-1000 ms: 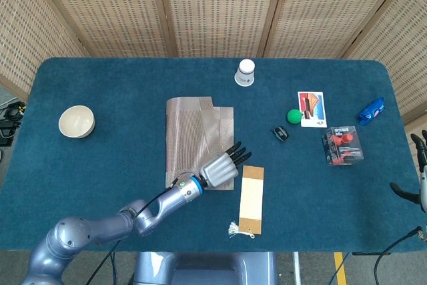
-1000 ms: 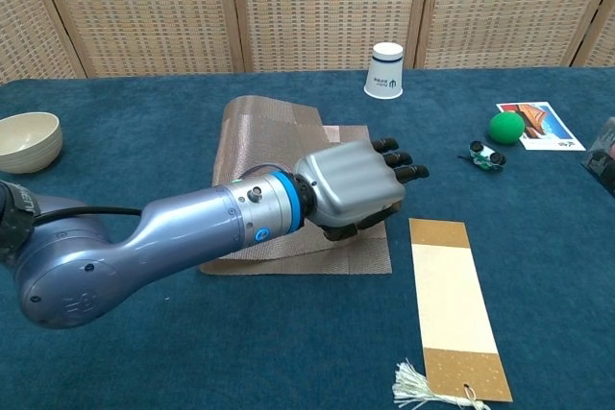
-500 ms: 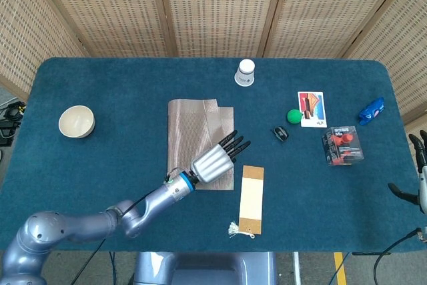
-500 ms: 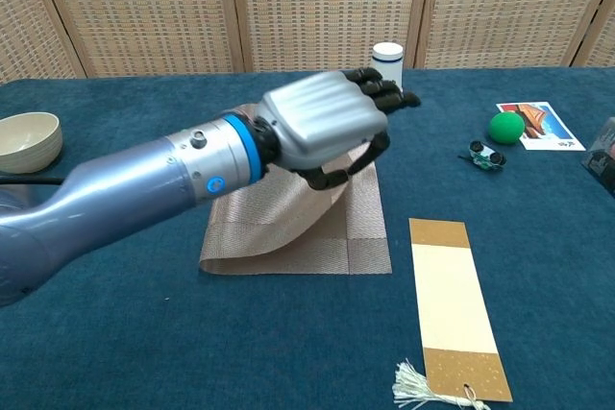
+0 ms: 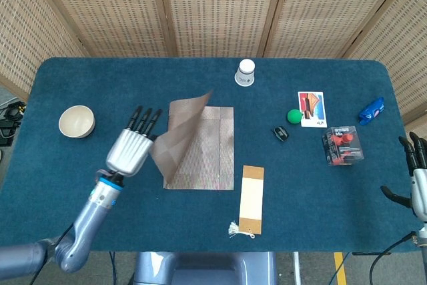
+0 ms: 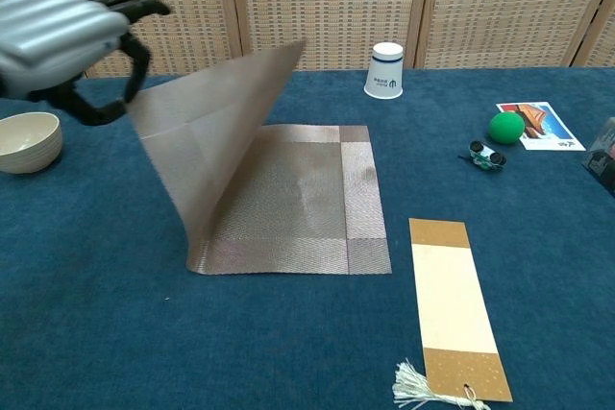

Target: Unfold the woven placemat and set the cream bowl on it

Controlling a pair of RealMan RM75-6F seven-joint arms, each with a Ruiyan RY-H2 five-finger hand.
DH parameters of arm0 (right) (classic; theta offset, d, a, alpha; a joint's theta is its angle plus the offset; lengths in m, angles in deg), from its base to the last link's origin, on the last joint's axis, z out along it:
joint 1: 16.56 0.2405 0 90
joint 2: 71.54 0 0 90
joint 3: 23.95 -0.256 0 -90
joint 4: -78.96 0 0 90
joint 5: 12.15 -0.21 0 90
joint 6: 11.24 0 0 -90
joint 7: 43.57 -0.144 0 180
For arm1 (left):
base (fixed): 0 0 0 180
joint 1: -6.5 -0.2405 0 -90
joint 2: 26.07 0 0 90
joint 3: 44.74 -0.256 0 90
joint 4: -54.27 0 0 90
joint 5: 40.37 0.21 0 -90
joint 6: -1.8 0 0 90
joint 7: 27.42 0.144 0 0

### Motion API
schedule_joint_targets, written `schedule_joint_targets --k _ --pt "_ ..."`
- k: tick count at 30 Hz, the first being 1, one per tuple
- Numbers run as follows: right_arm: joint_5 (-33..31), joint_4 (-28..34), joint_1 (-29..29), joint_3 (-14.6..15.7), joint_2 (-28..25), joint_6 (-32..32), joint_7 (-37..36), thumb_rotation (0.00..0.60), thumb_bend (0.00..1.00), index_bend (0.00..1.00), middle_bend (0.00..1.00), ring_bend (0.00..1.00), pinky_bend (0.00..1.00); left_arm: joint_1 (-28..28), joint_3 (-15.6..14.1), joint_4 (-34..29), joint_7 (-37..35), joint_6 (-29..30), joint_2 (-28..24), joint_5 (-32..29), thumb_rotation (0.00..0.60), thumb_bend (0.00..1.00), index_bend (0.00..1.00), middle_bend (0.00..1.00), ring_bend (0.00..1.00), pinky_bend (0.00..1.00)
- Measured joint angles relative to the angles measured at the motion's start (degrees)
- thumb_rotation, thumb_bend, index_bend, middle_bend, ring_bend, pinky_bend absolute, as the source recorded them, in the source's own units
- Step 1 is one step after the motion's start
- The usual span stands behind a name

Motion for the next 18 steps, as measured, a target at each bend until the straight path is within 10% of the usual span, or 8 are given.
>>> schedule_joint_targets --k 7,13,18 --pt "0.6 0.4 0.0 0.3 0.1 0.1 0.8 0.600 0.00 0.09 0.00 0.00 0.00 -6.9 -2.7 -5.0 -0.1 3.2 -3.7 -9.2 0.600 0.41 0.72 0.00 0.00 0.00" --pt "0.7 0.3 0.2 0.5 0.3 -0.2 1.0 0.600 0.00 0.09 0.00 0.00 0.00 -8.6 -3.3 -4.8 -0.7 3.7 -3.4 -13.3 0.600 0.19 0.02 0.00 0.00 0.00" --pt "0.7 0.2 0.3 0.6 0.5 -0.4 1.4 0.600 0.00 0.09 0.00 0.00 0.00 -9.3 -3.0 -5.9 -2.0 3.5 -3.7 -14.5 0.600 0.02 0.00 0.00 0.00 0.00"
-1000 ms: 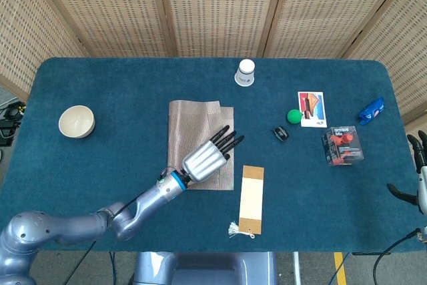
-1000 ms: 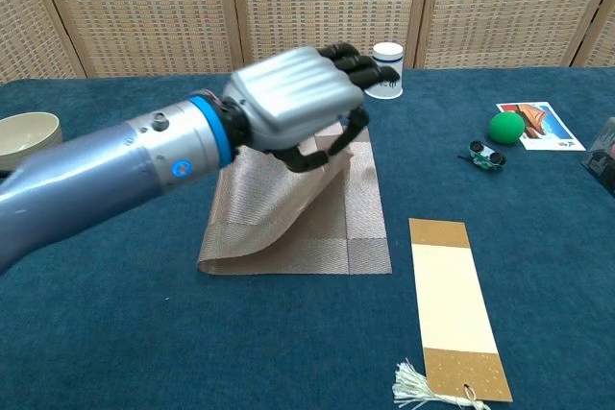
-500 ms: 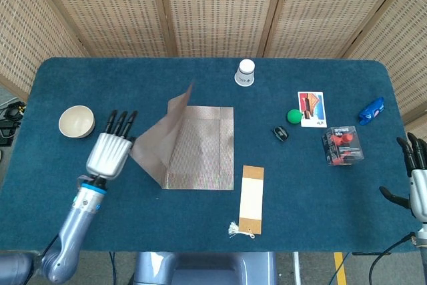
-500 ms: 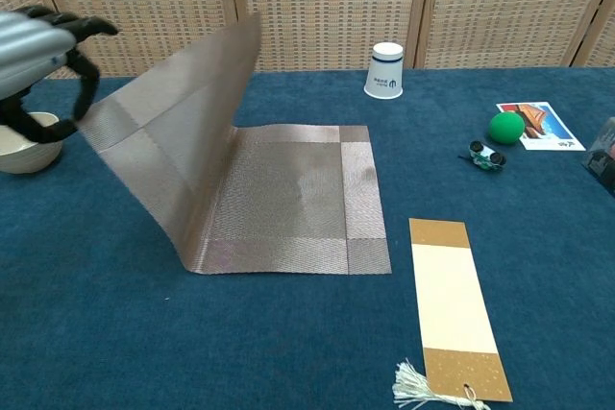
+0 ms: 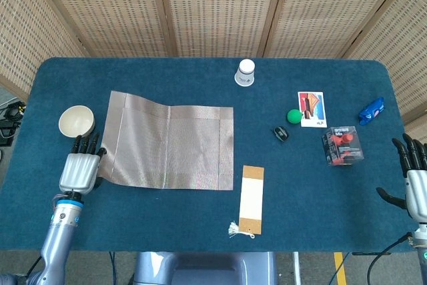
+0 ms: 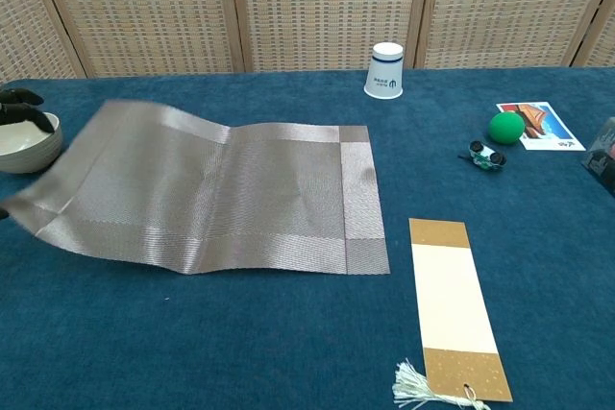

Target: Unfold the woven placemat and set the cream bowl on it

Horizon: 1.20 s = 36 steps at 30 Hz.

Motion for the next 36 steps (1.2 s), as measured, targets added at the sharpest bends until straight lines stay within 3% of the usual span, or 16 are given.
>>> schedule_joint_targets --k 7,18,29,36 --pt "-0.1 -0.4 0.3 0.2 0.6 -0.6 1.1 0.600 0.00 0.09 0.00 0.00 0.00 -2.0 1.1 -4.6 -3.6 3.2 -3.0 0.4 0.600 0.00 0.00 0.00 0.00 0.00" --pt "3.0 -3.2 3.8 1.2 3.0 -4.6 5.0 0.600 0.00 0.12 0.00 0.00 0.00 -6.8 1.4 -5.5 -20.7 8.4 -9.8 15.9 0.600 0.00 0.00 0.00 0.00 0.00" --pt "12.6 -3.3 17.4 2.7 5.1 -21.3 7.6 0.600 0.00 0.19 0.00 0.00 0.00 -9.2 2.0 -6.1 -24.9 8.0 -13.4 16.5 0.600 0.00 0.00 0.00 0.00 0.00" --pt "14.4 -6.0 26.7 3.2 11.8 -33.0 6.4 0.600 0.00 0.21 0.00 0.00 0.00 -9.7 2.6 -6.2 -27.1 7.6 -14.3 17.1 0.600 0.00 0.00 0.00 0.00 0.00"
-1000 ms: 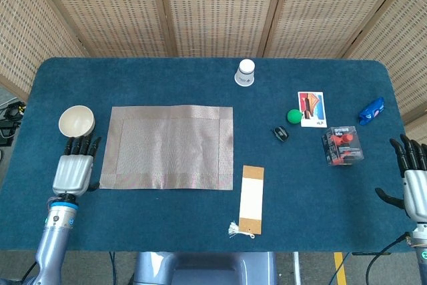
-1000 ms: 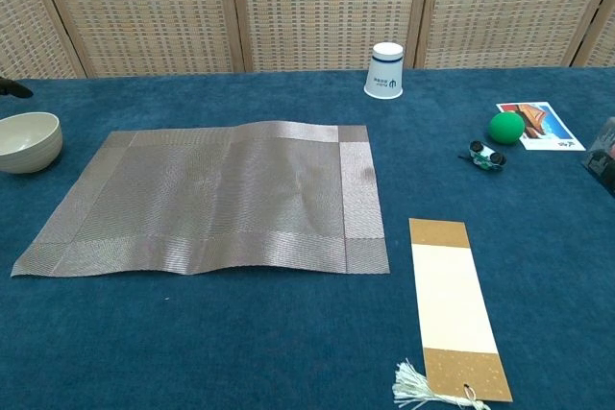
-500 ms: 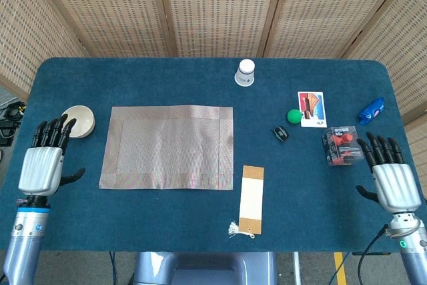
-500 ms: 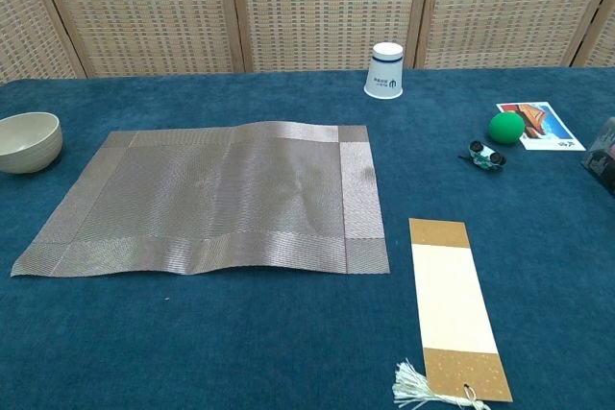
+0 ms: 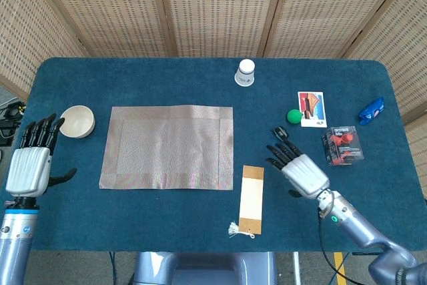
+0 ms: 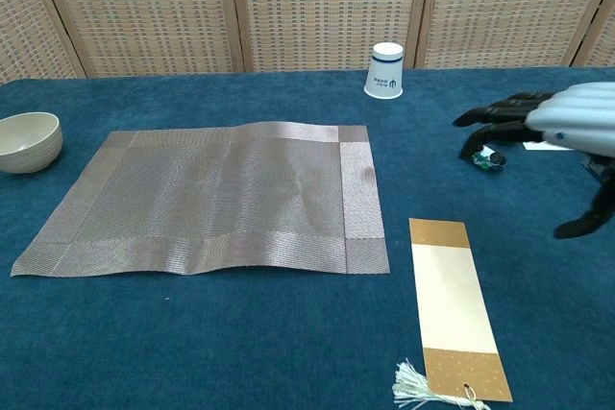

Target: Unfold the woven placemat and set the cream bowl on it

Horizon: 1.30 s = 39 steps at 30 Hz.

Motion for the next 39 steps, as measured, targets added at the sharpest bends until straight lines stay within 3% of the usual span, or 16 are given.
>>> schedule_joint_targets --k 10,25,39 --pt "-0.7 -6.0 8.0 -0.7 10.1 -6.9 0.2 0.600 0.00 0.21 0.01 0.00 0.00 -0.4 1.0 0.5 -1.4 -1.3 -0.7 -0.4 0.600 0.00 0.00 0.00 0.00 0.00" --pt "-4.3 -15.3 15.5 -2.1 21.7 -11.2 0.4 0.600 0.00 0.21 0.01 0.00 0.00 -0.3 2.0 1.1 0.2 -3.0 0.3 -1.9 0.600 0.00 0.00 0.00 0.00 0.00" --pt "-7.7 -18.4 17.5 -1.1 25.8 -11.5 2.9 0.600 0.00 0.21 0.02 0.00 0.00 -0.5 2.8 1.2 -1.3 -4.0 -0.4 -2.3 0.600 0.00 0.00 0.00 0.00 0.00"
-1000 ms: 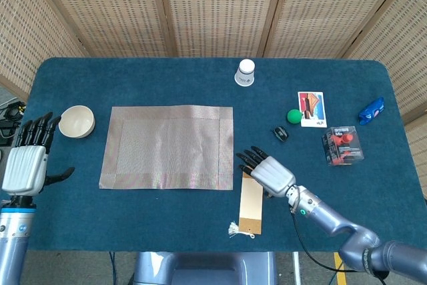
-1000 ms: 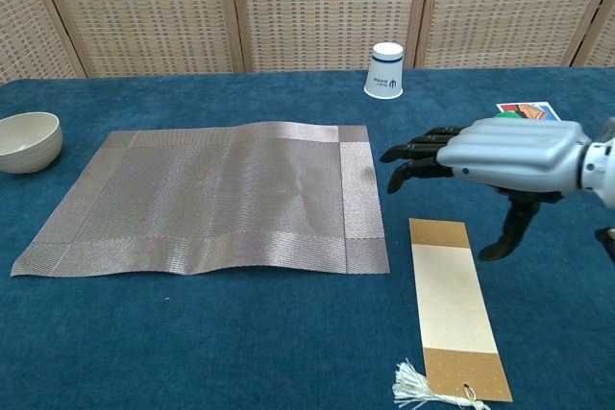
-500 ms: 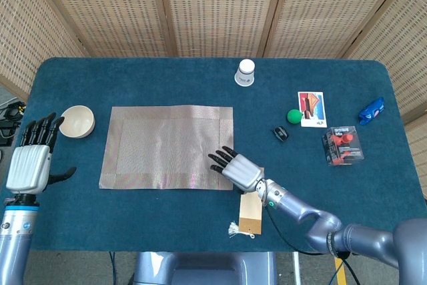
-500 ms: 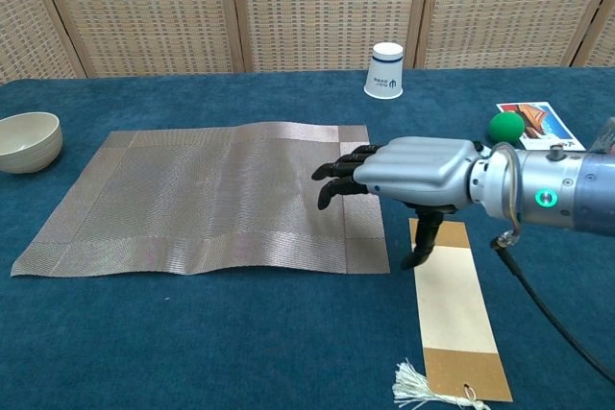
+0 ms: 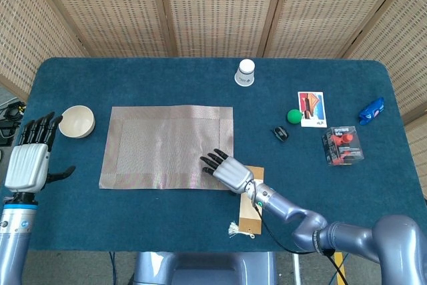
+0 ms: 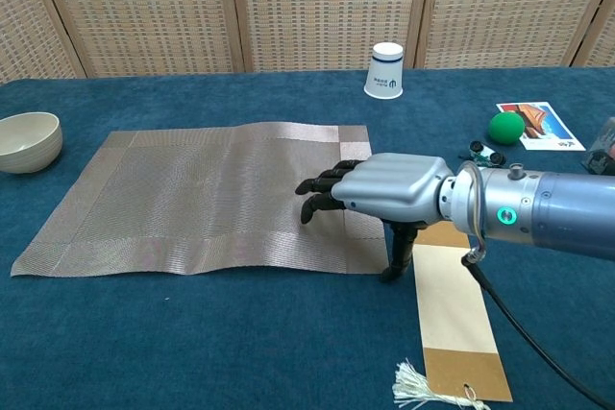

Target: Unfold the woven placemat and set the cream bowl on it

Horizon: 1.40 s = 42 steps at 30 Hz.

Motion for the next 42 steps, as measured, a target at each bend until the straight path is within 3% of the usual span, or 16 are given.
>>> schedule_joint_targets --k 28,42 --pt "-2.3 -2.8 1.1 1.6 1.3 1.8 0.2 0.600 0.00 0.21 0.03 0.00 0.00 -0.2 0.3 -0.2 -0.5 -1.0 -0.3 0.5 0.600 0.00 0.00 0.00 0.00 0.00" --pt "-1.5 -4.2 1.9 1.2 2.1 3.8 -3.2 0.600 0.10 0.21 0.04 0.00 0.00 -0.2 0.4 -0.1 -0.8 -1.5 -0.4 0.6 0.600 0.00 0.00 0.00 0.00 0.00"
